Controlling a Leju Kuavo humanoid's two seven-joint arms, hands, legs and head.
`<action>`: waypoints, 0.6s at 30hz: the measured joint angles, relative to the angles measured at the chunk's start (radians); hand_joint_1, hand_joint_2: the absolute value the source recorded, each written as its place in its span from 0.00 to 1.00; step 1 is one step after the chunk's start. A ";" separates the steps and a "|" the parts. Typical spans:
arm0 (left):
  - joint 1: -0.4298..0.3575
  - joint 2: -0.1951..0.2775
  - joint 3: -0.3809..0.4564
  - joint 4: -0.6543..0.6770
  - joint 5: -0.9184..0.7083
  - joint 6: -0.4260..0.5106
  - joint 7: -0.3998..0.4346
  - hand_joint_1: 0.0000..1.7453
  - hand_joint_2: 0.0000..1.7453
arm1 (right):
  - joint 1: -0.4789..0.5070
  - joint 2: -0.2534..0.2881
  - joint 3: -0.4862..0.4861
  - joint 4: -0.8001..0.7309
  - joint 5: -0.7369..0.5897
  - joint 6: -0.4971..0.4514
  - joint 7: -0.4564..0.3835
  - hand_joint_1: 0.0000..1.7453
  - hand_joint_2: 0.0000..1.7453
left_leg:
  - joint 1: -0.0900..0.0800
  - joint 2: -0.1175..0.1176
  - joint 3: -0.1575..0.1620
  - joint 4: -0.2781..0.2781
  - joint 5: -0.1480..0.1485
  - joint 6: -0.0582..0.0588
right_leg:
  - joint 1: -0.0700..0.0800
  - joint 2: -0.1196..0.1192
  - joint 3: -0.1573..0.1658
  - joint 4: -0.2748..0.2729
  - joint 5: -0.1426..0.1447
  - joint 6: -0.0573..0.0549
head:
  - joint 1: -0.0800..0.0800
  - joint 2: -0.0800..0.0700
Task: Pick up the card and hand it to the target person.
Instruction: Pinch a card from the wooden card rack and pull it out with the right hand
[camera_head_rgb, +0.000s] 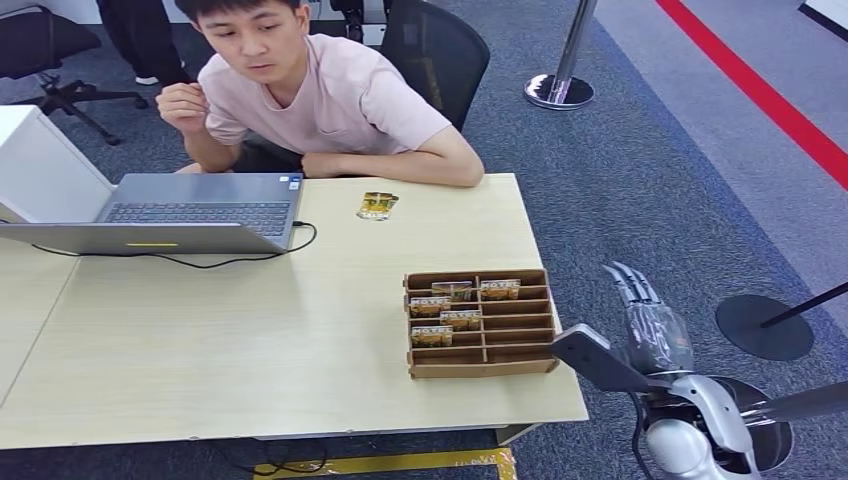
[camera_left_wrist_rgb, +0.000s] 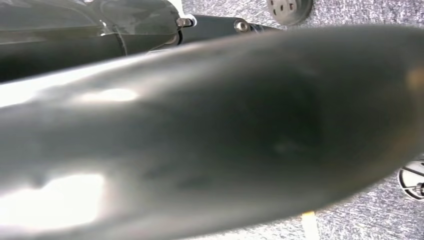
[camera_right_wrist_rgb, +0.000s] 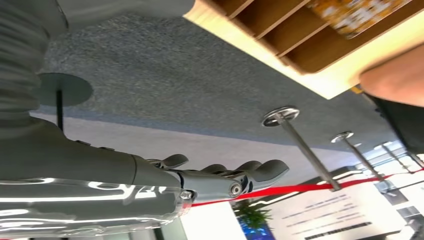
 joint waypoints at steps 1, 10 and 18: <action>0.000 0.000 0.000 0.000 0.000 0.000 0.002 0.00 0.00 | -0.006 -0.003 0.012 0.001 0.002 0.000 0.002 0.13 1.00 | 0.000 0.000 0.000 0.000 0.000 0.000 | 0.000 0.000 0.000 0.000 0.000 0.000 | 0.000 0.000; 0.000 0.000 0.000 0.000 -0.007 0.000 0.010 0.00 0.00 | -0.090 -0.036 0.100 0.020 0.012 -0.004 0.033 0.17 1.00 | 0.000 0.000 0.001 0.000 0.000 0.000 | 0.000 0.000 0.000 0.000 0.000 0.000 | 0.000 0.000; 0.000 0.000 0.000 0.000 -0.013 -0.001 0.008 0.00 0.00 | -0.102 -0.047 0.130 0.034 0.046 -0.015 0.056 0.31 1.00 | 0.000 0.000 0.000 0.000 0.000 0.000 | 0.000 0.000 0.000 0.000 0.000 0.000 | 0.000 0.000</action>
